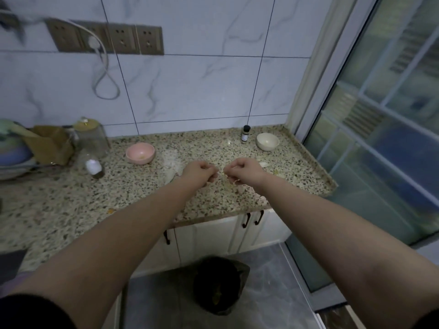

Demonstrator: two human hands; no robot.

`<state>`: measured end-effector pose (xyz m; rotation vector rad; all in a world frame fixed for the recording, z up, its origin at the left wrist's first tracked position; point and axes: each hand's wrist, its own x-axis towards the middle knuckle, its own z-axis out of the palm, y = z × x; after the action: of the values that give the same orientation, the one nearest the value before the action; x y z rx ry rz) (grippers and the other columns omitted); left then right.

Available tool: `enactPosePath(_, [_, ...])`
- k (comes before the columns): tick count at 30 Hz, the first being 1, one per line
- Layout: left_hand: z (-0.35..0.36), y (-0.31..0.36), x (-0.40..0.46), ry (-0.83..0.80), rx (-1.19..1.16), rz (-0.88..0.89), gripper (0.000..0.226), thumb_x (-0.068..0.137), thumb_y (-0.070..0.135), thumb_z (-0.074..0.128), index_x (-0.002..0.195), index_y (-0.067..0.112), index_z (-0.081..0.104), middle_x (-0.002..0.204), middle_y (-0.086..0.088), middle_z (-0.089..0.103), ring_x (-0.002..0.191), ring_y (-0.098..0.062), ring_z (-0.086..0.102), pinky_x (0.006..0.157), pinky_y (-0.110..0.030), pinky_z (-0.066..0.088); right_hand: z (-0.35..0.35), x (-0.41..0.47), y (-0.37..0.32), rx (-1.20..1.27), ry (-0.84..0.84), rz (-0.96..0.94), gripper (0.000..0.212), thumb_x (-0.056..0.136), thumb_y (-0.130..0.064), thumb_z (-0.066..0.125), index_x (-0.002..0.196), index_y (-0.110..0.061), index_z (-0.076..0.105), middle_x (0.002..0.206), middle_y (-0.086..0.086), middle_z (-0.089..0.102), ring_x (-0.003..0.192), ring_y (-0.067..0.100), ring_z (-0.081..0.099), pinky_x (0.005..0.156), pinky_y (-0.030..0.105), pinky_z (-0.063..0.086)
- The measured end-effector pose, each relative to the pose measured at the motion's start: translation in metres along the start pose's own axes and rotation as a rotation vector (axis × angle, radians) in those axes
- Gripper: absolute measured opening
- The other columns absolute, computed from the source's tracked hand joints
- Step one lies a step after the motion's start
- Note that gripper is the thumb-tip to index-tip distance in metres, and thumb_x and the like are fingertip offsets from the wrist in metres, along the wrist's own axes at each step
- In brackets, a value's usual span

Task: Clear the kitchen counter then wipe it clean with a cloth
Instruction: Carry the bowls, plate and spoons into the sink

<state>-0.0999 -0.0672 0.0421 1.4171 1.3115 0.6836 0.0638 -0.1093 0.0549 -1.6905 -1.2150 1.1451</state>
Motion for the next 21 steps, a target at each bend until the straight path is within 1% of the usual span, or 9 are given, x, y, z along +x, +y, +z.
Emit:
enactPosePath(2, [-0.002,0.002,-0.002,-0.009,0.002,0.013,0.012,0.093,0.021,0.062,0.09,0.012,0.069,0.077,0.001,0.07,0.062,-0.008,0.061,0.049,-0.019,0.042,0.004,-0.006,-0.004,0.038,0.003,-0.013,0.006,0.09,-0.01,0.07,0.089,-0.004,0.067,0.066,0.009,0.061,0.058,0.017,0.055,0.058,0.028,0.045])
enactPosePath(4, [-0.003,0.003,-0.002,-0.015,0.008,0.011,0.015,0.093,0.022,0.062,0.092,0.01,0.071,0.078,0.0,0.071,0.062,-0.009,0.061,0.052,-0.021,0.043,0.006,-0.01,-0.005,0.067,0.008,-0.012,0.009,0.091,-0.011,0.068,0.093,-0.003,0.067,0.065,0.008,0.06,0.056,0.017,0.054,0.057,0.028,0.044])
enactPosePath(7, [-0.001,0.004,0.0,-0.049,-0.014,0.01,0.014,0.094,0.019,0.061,0.091,0.01,0.071,0.081,-0.005,0.07,0.061,-0.011,0.059,0.055,-0.023,0.045,0.002,-0.012,-0.006,0.05,0.015,-0.009,0.012,0.094,-0.017,0.065,0.096,-0.005,0.067,0.07,0.006,0.062,0.059,0.015,0.058,0.06,0.028,0.045])
enactPosePath(10, [0.004,0.007,0.005,-0.082,-0.025,0.016,0.013,0.095,0.016,0.06,0.09,0.009,0.071,0.08,-0.005,0.069,0.06,-0.011,0.058,0.054,-0.022,0.045,-0.006,-0.015,-0.006,0.035,0.025,0.005,0.017,0.099,-0.021,0.057,0.093,-0.009,0.067,0.073,0.003,0.063,0.06,0.011,0.06,0.056,0.023,0.046])
enactPosePath(12, [0.009,0.006,0.009,-0.099,-0.019,0.027,0.015,0.095,0.015,0.059,0.086,0.012,0.07,0.082,-0.006,0.069,0.062,-0.012,0.06,0.054,-0.022,0.046,-0.012,-0.015,-0.004,0.036,0.033,0.012,0.019,0.101,-0.021,0.054,0.093,-0.01,0.067,0.074,0.002,0.063,0.063,0.012,0.059,0.056,0.023,0.045])
enactPosePath(15, [0.018,0.007,0.014,-0.113,-0.031,0.02,0.015,0.095,0.01,0.059,0.085,0.011,0.07,0.082,-0.006,0.069,0.062,-0.013,0.06,0.052,-0.022,0.046,-0.023,-0.008,0.004,0.038,0.061,0.021,0.017,0.098,-0.017,0.059,0.104,-0.003,0.067,0.078,0.004,0.065,0.066,0.014,0.06,0.058,0.024,0.046])
enactPosePath(18, [0.03,0.011,0.025,-0.107,-0.072,-0.034,0.012,0.093,0.009,0.062,0.085,0.01,0.07,0.084,-0.005,0.069,0.065,-0.014,0.062,0.055,-0.023,0.048,-0.035,0.001,0.014,0.044,0.074,0.039,0.005,0.093,-0.008,0.064,0.096,-0.008,0.068,0.081,0.004,0.068,0.068,0.015,0.061,0.059,0.025,0.049])
enactPosePath(19, [0.035,0.013,0.031,-0.098,-0.097,-0.059,0.01,0.092,0.009,0.063,0.085,0.009,0.071,0.084,-0.006,0.069,0.065,-0.014,0.062,0.057,-0.025,0.05,-0.04,0.005,0.018,0.049,0.074,0.04,0.004,0.091,-0.005,0.066,0.093,-0.008,0.069,0.08,0.003,0.068,0.068,0.015,0.061,0.061,0.026,0.049])
enactPosePath(21, [0.046,0.017,0.042,-0.085,-0.128,-0.086,0.007,0.091,0.009,0.065,0.092,0.006,0.071,0.083,-0.007,0.069,0.066,-0.014,0.062,0.06,-0.026,0.051,-0.049,0.014,0.027,0.043,0.078,0.04,0.01,0.087,-0.004,0.072,0.096,-0.004,0.07,0.077,0.001,0.067,0.068,0.014,0.061,0.062,0.026,0.05])
